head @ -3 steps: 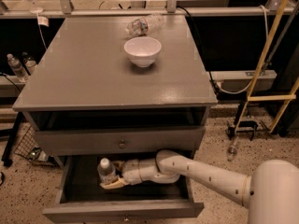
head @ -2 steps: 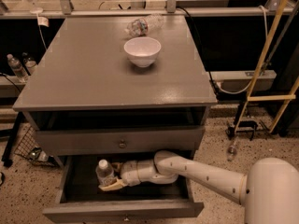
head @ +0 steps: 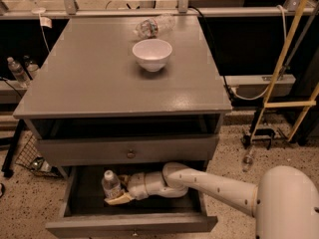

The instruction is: Place blue plastic bottle into middle drawer

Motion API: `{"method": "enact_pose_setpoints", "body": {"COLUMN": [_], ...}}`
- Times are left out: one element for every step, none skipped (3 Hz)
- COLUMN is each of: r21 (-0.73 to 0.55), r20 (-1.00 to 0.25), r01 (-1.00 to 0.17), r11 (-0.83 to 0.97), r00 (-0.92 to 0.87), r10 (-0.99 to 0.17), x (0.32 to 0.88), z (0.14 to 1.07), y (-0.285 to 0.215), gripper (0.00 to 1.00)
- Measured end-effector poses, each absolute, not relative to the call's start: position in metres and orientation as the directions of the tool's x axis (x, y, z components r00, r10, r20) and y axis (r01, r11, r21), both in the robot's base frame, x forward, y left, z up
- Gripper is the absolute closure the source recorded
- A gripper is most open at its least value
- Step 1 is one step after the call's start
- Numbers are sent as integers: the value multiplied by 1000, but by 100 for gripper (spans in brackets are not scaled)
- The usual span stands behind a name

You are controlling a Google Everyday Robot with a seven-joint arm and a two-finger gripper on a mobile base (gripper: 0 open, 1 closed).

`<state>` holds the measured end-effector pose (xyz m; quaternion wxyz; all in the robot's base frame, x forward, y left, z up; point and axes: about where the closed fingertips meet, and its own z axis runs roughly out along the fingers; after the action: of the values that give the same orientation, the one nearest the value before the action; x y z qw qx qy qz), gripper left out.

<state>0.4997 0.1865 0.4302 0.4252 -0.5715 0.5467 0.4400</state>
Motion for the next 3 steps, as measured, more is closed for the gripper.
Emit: {"method": "enact_pose_setpoints", "body": {"r21": [-4, -3, -2], "r20": [-968, -968, -969], "r01": [-999, -999, -999], "r11": [-43, -46, -49], "r00": [14, 14, 14], "r10": [-250, -249, -247], "x": [499, 498, 496], "z": [430, 430, 430], "y": [188, 190, 192], "gripper": [59, 36, 12]}}
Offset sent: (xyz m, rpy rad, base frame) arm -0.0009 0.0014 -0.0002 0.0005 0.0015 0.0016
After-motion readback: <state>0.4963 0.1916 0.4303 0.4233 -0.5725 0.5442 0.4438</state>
